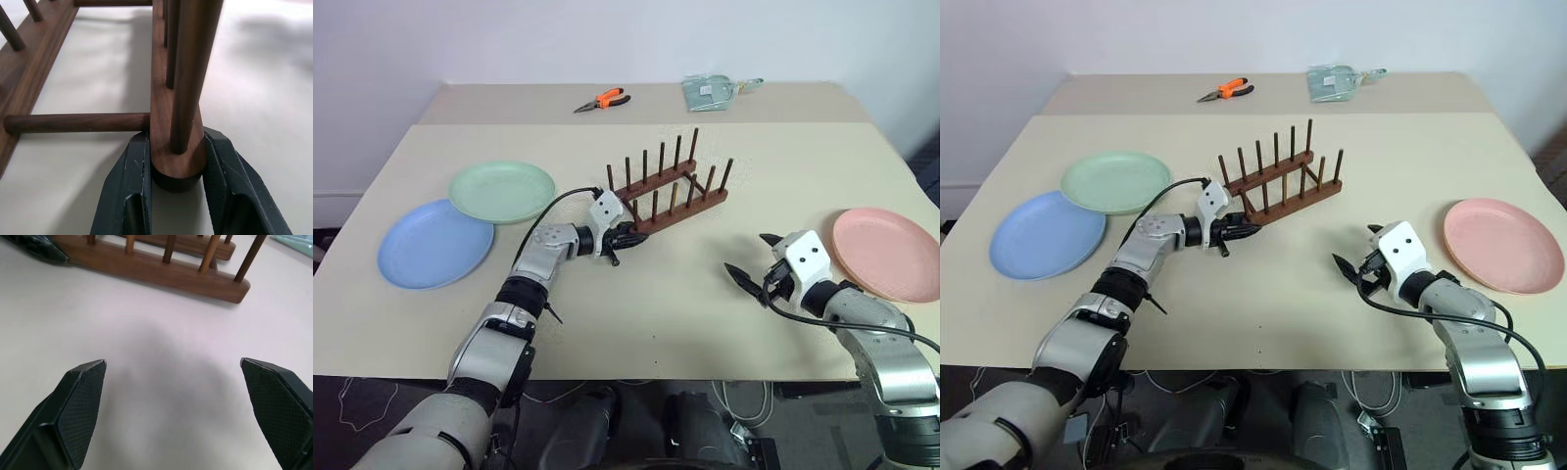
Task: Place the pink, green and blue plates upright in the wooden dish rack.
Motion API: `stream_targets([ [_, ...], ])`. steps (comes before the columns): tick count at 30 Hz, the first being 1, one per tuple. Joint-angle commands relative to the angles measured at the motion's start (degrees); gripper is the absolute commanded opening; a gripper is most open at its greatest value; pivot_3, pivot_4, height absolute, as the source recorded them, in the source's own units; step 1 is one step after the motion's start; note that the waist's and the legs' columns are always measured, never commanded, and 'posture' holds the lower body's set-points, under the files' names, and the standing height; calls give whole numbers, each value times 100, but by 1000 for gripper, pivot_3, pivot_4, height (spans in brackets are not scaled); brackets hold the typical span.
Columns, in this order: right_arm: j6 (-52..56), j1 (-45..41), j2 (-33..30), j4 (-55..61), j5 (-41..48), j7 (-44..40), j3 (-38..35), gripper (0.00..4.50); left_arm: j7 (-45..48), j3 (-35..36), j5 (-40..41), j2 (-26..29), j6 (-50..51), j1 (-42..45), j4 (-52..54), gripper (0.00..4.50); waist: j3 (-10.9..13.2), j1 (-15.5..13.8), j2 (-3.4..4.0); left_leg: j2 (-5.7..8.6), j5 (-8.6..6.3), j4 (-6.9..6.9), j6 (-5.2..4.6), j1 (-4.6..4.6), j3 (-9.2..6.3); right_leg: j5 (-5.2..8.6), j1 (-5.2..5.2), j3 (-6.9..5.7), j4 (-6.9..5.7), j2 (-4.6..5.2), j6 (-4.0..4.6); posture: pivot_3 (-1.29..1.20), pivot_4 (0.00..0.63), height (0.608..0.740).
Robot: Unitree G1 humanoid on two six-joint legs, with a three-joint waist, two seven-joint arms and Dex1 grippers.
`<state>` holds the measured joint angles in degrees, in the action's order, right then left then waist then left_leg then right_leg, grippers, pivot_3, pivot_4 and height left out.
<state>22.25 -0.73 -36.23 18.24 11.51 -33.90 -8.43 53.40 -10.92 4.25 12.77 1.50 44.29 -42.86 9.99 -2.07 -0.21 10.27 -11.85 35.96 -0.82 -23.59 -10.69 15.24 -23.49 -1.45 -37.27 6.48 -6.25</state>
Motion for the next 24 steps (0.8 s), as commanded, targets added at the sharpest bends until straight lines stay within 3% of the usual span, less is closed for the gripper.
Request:
stream_targets([
  [1, -88, -27, -199, -18, 14, -101, -235, 4500, 404, -150, 86, 163, 375, -581, 879, 776, -1, 0, 2, 0, -1, -1, -1, 0, -1, 0, -1, 0, 0, 0, 0, 0, 150, 729],
  [7, -244, 132, -560, -363, 41, -322, -628, 4500, 1061, -580, 209, 792, 1026, -1616, 3281, 776, -1, -18, 6, 2, -8, 1, -12, 0, 1, -1, 3, 2, 3, 3, 1, 0, 150, 729],
  [10, -291, 243, -653, -391, 25, -384, -710, 4500, 1169, -667, 266, 1016, 1296, -1869, 3877, 776, 0, -26, 7, 2, -8, 2, -11, 0, 1, 0, 3, 2, 3, 3, 2, 0, 150, 729],
  [17, -448, 602, -684, -403, -65, -482, -772, 4500, 689, -542, -63, 1413, 1494, -2034, 3850, 4149, 1, -6, 9, 0, -14, 4, -3, 2, 1, 2, 5, 4, 2, 2, 3, 0, 150, 729],
  [20, -473, 781, -754, -391, -31, -626, -821, 4500, 680, -340, 95, 1792, 1901, -2319, 4169, 4149, -2, 16, 14, -1, -12, -2, -5, 4, 1, 2, 2, 6, 2, 0, 4, 0, 150, 729],
  [22, -523, 873, -813, -400, -22, -735, -814, 3690, 830, -238, 275, 2133, 2147, -2673, 4589, 4203, -6, 55, 22, -2, -10, -9, -8, 8, 3, 4, 1, 11, 3, -1, 5, 0, 150, 729],
  [24, -528, 943, -870, -363, 36, -896, -757, 2689, 891, -98, 570, 2323, 2409, -3028, 5087, 3660, -9, 120, 27, -3, -10, -18, -8, 13, 7, 5, 1, 15, 3, -1, 7, 0, 150, 729],
])
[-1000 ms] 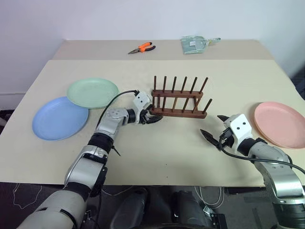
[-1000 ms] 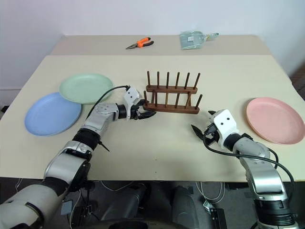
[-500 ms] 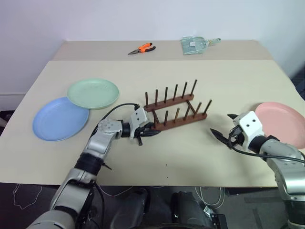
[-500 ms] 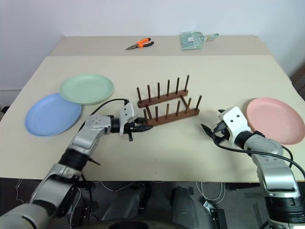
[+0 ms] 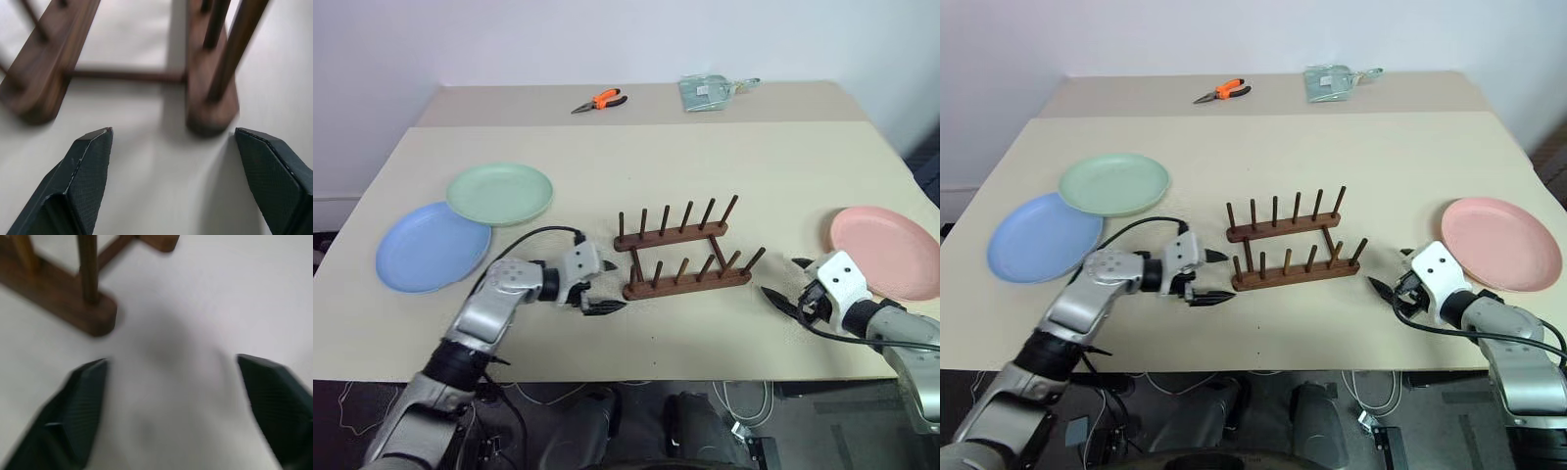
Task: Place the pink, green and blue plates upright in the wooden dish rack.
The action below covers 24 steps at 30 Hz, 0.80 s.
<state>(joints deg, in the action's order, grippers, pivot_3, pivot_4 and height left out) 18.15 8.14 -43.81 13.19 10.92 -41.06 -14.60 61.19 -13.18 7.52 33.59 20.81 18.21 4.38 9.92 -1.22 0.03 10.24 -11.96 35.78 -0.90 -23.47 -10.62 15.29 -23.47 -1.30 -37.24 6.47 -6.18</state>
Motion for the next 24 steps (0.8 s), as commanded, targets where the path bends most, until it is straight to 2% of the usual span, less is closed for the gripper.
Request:
stream_targets([
  [1, -108, 78, -131, 173, 126, -268, -88, 2144, 126, 167, 433, 262, 632, -554, 623, 3340, -3, 51, 5, 0, 0, -4, 0, 3, 0, 1, 2, 1, 1, 1, 0, 0, 150, 729],
  [5, 30, 73, -103, 282, 279, -594, 149, 115, -154, -93, 691, -26, 1137, -638, 1235, 1478, 0, 32, 11, 0, -7, -5, 10, 4, 5, 13, 3, 6, 1, 2, 13, 0, 150, 729],
  [6, 81, 61, -88, 298, 305, -652, 221, 0, -271, -211, 646, -143, 1221, -597, 1281, 987, 0, 13, 10, 0, -7, -3, 10, 3, 5, 13, 6, 6, 2, 3, 13, 0, 150, 729],
  [9, 131, 32, -53, 352, 258, -741, 490, 0, -485, -417, 758, -548, 1518, -512, 1311, 987, 1, -5, 10, 0, -7, 4, 10, 1, 10, 15, 10, 6, 4, 6, 15, 0, 150, 729],
  [12, 123, -192, 107, 298, 39, -544, 812, 0, -1003, -668, 289, -865, 1264, -341, 906, 987, 2, 25, 5, 0, -8, 10, 10, 1, 15, 15, 11, 7, 4, 7, 15, 0, 150, 729],
  [18, -80, -852, 556, -93, -468, 125, 1219, 0, -2247, -467, -354, -1250, 856, 79, -200, 987, -3, 59, -2, -8, -8, 16, 10, 9, 23, 17, 14, 6, 3, 6, 11, 0, 150, 729],
  [24, -130, -1804, 1086, -813, -857, 821, 1416, 0, -2589, -356, -360, -1417, 485, 395, -886, 987, -7, 49, 4, -9, -8, 17, 11, 16, 25, 11, 12, 6, -2, 3, 10, 0, 150, 729],
])
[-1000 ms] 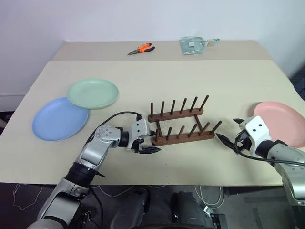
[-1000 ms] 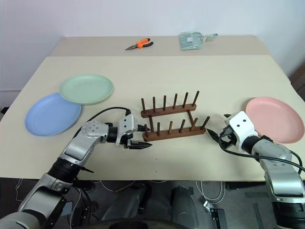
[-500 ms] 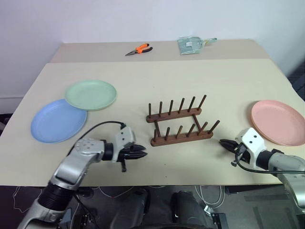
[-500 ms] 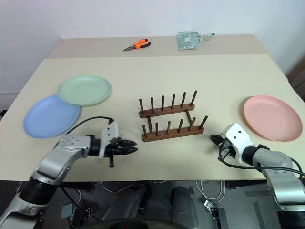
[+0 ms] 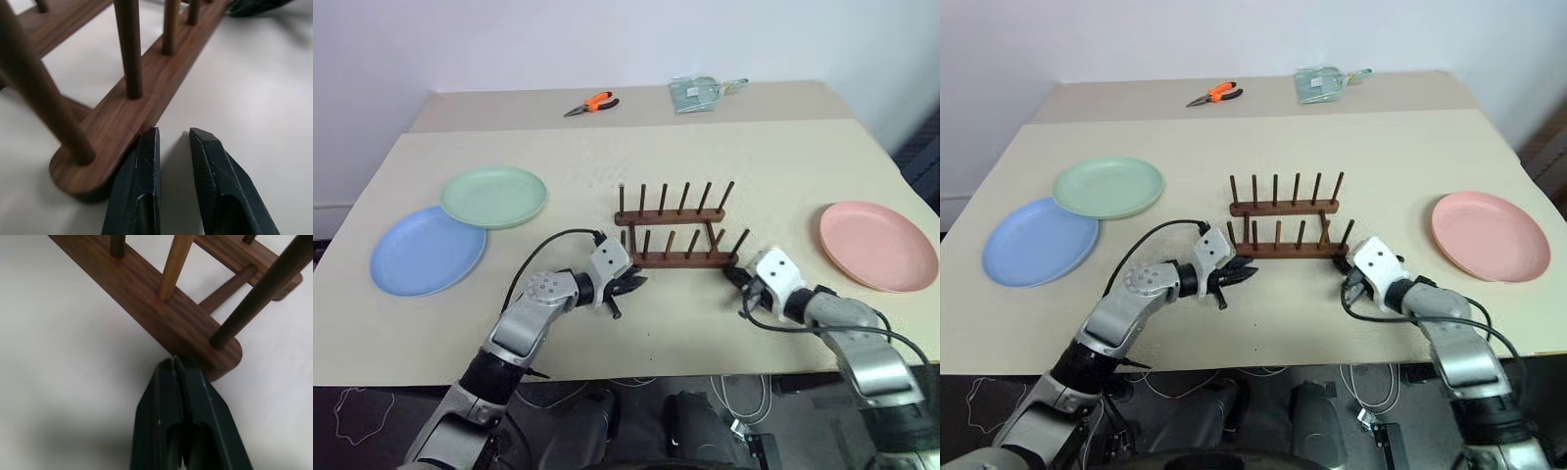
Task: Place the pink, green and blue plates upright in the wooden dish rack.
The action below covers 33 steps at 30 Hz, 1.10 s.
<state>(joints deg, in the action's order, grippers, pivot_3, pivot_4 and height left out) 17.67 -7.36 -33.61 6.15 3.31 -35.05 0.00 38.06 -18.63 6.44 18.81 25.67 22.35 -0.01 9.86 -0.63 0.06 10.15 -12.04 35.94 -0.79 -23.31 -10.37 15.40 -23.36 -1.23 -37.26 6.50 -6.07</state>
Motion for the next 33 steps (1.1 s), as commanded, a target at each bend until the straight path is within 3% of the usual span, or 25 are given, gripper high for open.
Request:
stream_targets([
  [1, -106, -326, 78, -178, -138, 250, -22, 0, -310, 191, -258, 40, -49, 24, -532, 987, -1, -17, 0, 0, 1, 0, 0, -1, 0, -2, -2, 0, 0, 0, 0, 0, 150, 729],
  [8, -109, -314, -127, -167, -113, 105, -127, 0, -428, 239, -255, -70, -257, 229, -904, 987, -3, -14, 0, 2, 6, -2, -8, -4, 0, -22, -5, -1, 1, 0, -6, 0, 150, 729],
  [12, -1, 18, -566, 195, 78, -74, -662, 1187, -313, 281, -148, -21, -239, 126, -625, 923, -3, -14, 2, 2, 1, 1, -1, -4, 0, -22, -3, -1, 2, 0, -7, 0, 150, 729],
  [16, 56, 287, -1080, 383, -106, 74, -1266, 3261, 26, 339, 165, 40, -202, -119, -60, 923, -3, 3, 5, 1, 1, -7, -2, -6, 4, -21, -12, 1, 1, 0, -9, 0, 150, 729],
  [20, 224, 637, -1530, 262, -483, 192, -1451, 3261, 343, 363, 518, 7, -71, -328, 491, 923, -2, -26, 3, 1, 4, -18, -7, -10, 4, -17, -17, 1, 4, 3, -13, 0, 150, 729],
  [27, 563, 234, -1440, -903, -1128, 1007, -1104, 3261, 569, 366, 861, -119, 206, -292, 989, 923, 4, -10, 1, 3, 0, 0, -6, -17, 12, -15, -14, 1, 6, 7, -8, 0, 150, 729],
  [30, 589, 106, -1384, -1151, -1097, 1041, -1044, 2480, 570, 351, 865, -111, 247, -306, 1085, 923, 4, -16, 0, 2, 0, 2, -6, -14, 17, -15, -10, 5, 5, 7, -8, 0, 150, 729],
  [33, 659, -46, -1331, -1249, -1039, 1107, -1040, 894, 532, 378, 872, -105, 299, -354, 1160, 923, 5, -28, -1, 3, 3, 2, -17, -15, 17, -15, -10, 5, 7, 7, -8, 0, 150, 729],
])
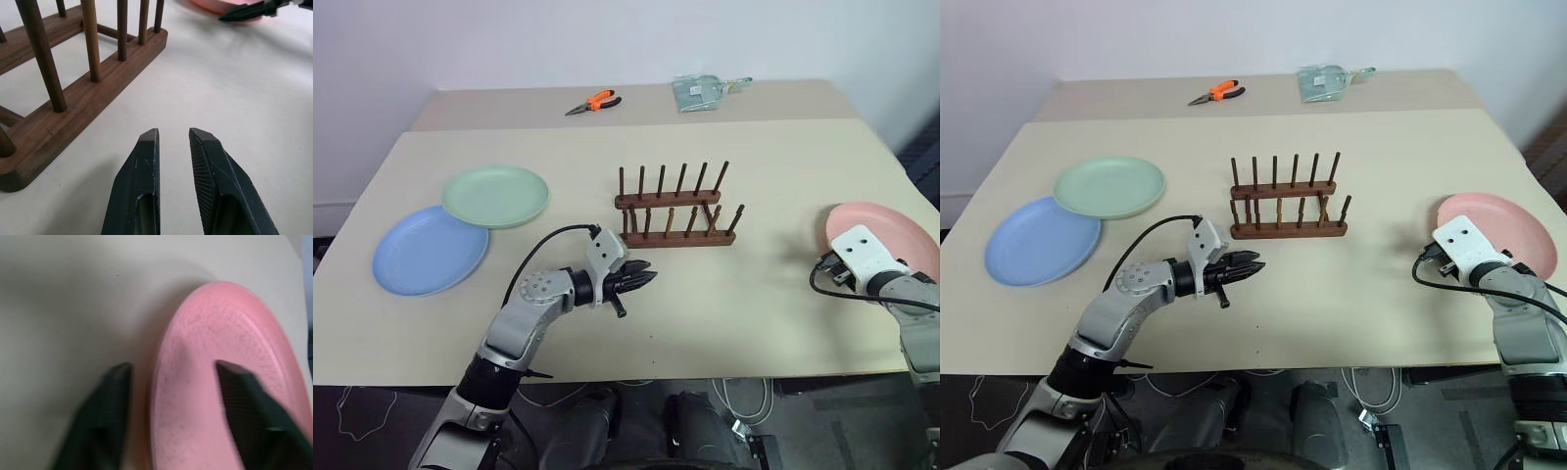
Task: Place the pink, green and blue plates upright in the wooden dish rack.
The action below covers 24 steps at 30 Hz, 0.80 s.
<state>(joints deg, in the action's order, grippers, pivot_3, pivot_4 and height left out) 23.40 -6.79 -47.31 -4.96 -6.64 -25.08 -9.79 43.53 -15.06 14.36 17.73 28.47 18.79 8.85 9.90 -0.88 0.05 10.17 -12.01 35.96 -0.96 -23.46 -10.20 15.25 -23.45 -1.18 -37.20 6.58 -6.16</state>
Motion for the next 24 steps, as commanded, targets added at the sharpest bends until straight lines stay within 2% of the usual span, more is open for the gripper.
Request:
stream_targets([
  [1, 94, -140, 51, -163, -37, 125, -64, 396, -21, 23, 82, 10, 27, -14, 296, 923, 0, -3, 0, 1, 0, 1, -2, -1, 0, 0, 0, 0, 1, 1, 0, 0, 150, 729],
  [2, 102, -175, 59, -166, -34, 127, -60, 25, -23, 24, 82, 20, 28, -35, 320, 923, 0, 2, 0, 1, -1, 1, -3, -1, 1, -1, 0, 0, 1, 2, -1, 0, 150, 729],
  [6, -115, -423, 60, 256, 99, 157, -199, 25, -48, 133, 84, 116, -14, -163, 406, 923, 2, 18, 3, 1, -2, -2, -5, -1, 5, -1, -5, 4, 0, 1, -2, 0, 150, 729],
  [9, -389, -801, 268, 762, 744, 6, -581, 25, -53, 369, 246, 166, 22, -263, 462, 923, 11, 37, 18, -1, -2, -7, -5, -1, 11, -2, -12, 13, -4, -1, -4, 0, 150, 729],
  [13, 752, -1711, 1023, 2135, 3450, -499, -1447, 25, 22, 555, 335, 339, -61, -420, 474, 923, 29, 54, 34, -8, -1, -11, -7, -2, 26, -2, -23, 34, -6, -8, -4, 0, 150, 729],
  [17, 1895, -2181, 1519, 2868, 5566, -239, -1719, 25, 20, 592, 343, 401, -120, -419, 448, 923, 29, -51, 13, -8, -6, -27, -17, -2, 23, 0, -24, 35, 3, -8, -8, 0, 150, 729],
  [20, 2264, -2344, 1791, 3100, 6557, 106, -1663, 25, -25, 608, 346, 386, -134, -394, 452, 923, 30, -136, 12, -4, -16, -29, -33, -6, 28, 0, -25, 41, 19, -4, -7, 0, 150, 729],
  [24, 2376, -2408, 1904, 2982, 6961, 497, -1590, 25, -80, 582, 340, 353, -129, -407, 508, 923, 30, -145, 13, 4, -19, -29, -38, -23, 42, -1, -47, 48, 19, 9, -8, 0, 150, 729],
])
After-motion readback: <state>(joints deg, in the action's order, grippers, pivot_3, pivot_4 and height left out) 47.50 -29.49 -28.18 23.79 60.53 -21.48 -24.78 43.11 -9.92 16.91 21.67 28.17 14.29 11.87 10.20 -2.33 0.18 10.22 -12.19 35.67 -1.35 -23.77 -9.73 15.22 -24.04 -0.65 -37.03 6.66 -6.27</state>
